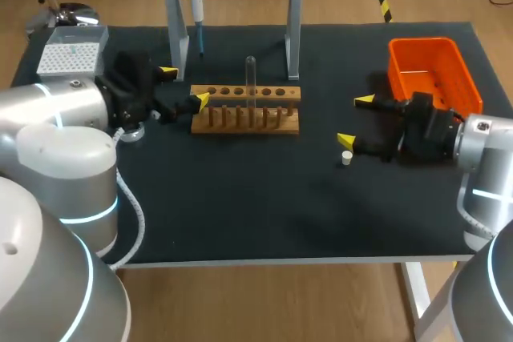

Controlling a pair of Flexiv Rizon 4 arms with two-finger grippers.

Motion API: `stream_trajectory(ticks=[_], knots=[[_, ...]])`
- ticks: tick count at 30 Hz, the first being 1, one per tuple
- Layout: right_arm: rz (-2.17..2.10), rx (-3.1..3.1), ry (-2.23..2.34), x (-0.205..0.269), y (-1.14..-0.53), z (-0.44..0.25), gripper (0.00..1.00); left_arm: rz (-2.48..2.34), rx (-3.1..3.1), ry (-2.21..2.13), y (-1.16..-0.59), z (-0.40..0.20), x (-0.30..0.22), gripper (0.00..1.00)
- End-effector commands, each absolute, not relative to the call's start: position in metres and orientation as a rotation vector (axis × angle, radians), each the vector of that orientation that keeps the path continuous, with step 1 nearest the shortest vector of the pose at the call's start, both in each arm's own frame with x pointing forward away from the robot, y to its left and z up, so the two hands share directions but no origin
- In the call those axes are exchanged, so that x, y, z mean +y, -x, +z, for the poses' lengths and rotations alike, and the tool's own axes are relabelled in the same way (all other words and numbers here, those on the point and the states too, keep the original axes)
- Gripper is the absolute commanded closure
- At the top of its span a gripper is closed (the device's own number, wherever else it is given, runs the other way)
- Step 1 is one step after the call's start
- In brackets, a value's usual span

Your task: Invert the test tube, pick up the pipette, mount the tip to pipette, aspirate from beaker and dispense into the tube, eject the tip, return the pipette, and cap with the stopper.

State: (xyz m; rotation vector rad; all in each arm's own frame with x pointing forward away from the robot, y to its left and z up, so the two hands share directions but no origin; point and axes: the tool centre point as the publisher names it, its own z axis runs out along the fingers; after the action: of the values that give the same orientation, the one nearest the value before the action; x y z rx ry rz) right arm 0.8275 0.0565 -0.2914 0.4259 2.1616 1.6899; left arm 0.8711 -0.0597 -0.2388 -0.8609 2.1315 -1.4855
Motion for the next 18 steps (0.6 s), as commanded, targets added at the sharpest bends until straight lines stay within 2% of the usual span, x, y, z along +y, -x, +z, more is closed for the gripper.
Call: stream_trajectory(ticks=[1,5,18], knots=[[1.689,2.16,-0.427,0.056,-0.826,-0.291,0.0,-1.49,2.119,0.862,-0.871,-0.241,-0.061,0.0],[1.689,2.16,-0.427,0.056,-0.826,-0.291,0.0,-1.49,2.119,0.862,-0.871,-0.241,-0.061,0.0],[1.896,2.21,-0.164,0.121,-0.877,-0.281,0.0,-1.49,2.119,0.862,-0.871,-0.241,-0.061,0.0]])
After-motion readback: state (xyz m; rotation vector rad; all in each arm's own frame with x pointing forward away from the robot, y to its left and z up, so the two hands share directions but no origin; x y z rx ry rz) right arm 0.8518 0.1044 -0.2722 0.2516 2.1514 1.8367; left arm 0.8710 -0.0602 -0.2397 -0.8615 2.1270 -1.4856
